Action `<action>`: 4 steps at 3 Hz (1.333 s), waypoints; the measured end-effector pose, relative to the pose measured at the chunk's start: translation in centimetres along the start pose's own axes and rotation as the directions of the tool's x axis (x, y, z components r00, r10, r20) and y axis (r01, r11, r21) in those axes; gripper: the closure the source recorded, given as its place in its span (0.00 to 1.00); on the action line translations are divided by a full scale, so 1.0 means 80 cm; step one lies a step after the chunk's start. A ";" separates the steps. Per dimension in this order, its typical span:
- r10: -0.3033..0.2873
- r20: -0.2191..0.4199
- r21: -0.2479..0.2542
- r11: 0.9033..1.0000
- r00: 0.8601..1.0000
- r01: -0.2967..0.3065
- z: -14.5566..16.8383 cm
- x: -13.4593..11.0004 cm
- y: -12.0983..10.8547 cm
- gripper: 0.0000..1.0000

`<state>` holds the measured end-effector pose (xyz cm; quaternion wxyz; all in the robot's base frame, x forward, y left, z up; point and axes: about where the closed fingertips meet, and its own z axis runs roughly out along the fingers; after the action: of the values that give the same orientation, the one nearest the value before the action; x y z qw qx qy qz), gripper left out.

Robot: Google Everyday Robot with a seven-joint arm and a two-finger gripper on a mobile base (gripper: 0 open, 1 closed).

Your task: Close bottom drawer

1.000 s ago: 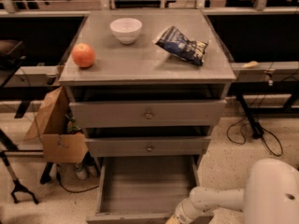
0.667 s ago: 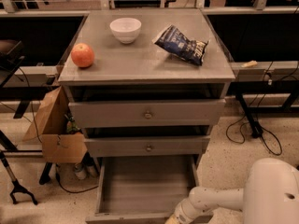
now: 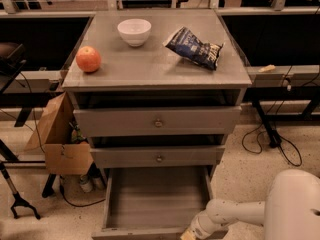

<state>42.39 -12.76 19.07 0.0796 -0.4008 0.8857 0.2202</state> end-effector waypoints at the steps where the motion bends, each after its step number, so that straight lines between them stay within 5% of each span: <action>1: 0.013 0.007 0.015 1.000 1.000 -0.013 -0.016 -0.003 -0.010 1.00; 3: -0.041 0.062 0.091 0.995 0.997 0.035 -0.193 -0.095 -0.086 1.00; 4: -0.084 0.041 0.091 0.993 0.996 0.080 -0.229 -0.119 -0.094 1.00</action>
Offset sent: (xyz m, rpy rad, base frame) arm 0.1890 -0.0937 0.2014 -0.0544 -0.1796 -0.0648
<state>55.01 -19.02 35.99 0.1263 -0.4278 0.8755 0.1861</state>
